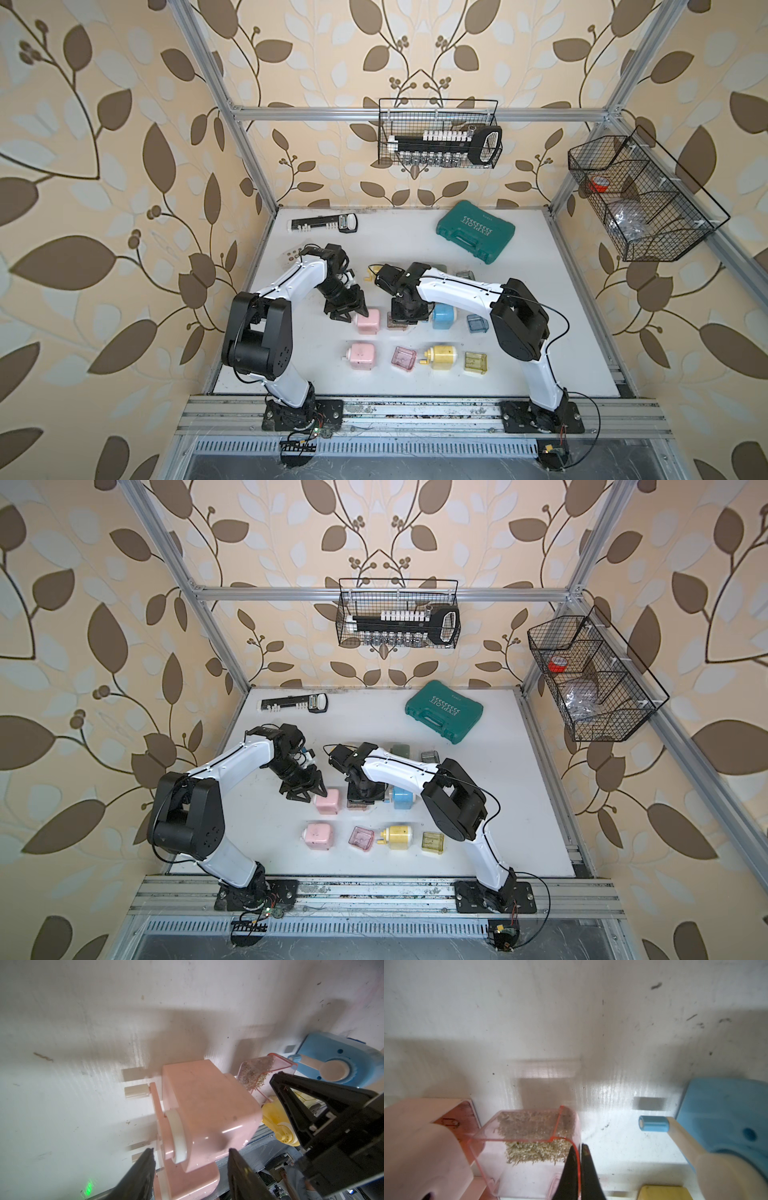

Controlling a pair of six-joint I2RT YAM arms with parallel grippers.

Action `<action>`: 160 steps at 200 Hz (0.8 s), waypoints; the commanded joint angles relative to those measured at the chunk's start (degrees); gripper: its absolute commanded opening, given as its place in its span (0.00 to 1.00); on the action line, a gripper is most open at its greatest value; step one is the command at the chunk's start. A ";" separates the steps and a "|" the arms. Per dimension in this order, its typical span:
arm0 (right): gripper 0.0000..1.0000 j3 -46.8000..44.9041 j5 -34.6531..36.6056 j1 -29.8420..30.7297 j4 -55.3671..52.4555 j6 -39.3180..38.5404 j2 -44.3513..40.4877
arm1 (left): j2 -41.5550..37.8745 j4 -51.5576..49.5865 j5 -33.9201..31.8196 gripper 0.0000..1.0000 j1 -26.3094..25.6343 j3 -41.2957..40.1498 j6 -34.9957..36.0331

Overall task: Put the tray back into the pencil sharpener
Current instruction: Close the container of the pencil sharpener.

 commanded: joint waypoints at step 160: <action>0.00 1.43 -1.69 0.85 -0.08 1.06 3.63 | 2.31 0.35 1.02 0.53 -0.40 -1.08 0.86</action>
